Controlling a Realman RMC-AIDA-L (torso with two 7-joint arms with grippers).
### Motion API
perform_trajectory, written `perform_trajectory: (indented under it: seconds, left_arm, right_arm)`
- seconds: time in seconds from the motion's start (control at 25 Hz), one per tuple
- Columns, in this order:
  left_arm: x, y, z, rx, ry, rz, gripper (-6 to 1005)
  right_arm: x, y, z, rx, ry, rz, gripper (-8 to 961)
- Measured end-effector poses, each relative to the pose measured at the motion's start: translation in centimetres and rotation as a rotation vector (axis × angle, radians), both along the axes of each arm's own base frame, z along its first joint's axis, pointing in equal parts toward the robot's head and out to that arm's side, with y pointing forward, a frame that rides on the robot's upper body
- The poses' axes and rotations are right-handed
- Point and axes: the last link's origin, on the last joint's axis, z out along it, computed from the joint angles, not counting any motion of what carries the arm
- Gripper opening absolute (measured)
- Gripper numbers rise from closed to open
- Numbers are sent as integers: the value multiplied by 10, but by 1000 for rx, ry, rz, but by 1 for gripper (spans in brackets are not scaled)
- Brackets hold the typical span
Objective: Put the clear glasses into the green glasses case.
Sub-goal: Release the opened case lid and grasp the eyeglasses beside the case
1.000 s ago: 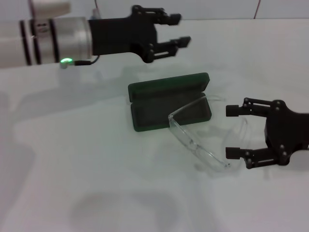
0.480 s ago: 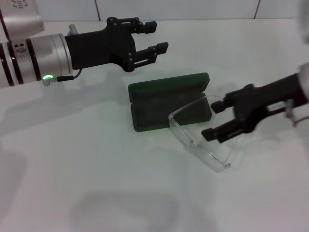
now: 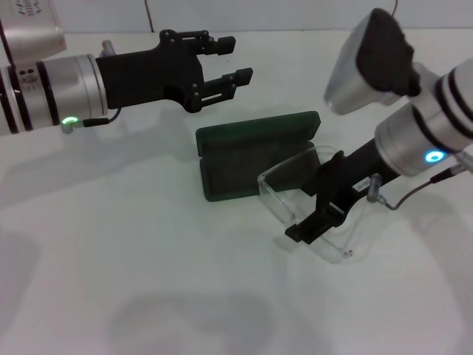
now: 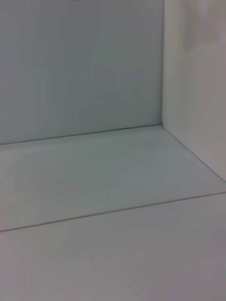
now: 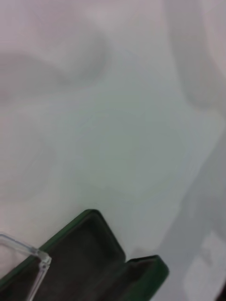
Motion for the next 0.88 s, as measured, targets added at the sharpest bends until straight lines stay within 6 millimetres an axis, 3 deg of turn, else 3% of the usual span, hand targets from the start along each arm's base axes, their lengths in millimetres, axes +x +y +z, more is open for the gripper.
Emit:
perform_trajectory:
  seconds: [0.56,0.88]
  left_arm:
    - [-6,-3,0,11,17,0,532]
    - [-8,-2,-1,20,25,2,532]
  right_arm:
    - [0,-4,-34,8,-53,20,844]
    - [0,-5,-47,12,-86,18,558]
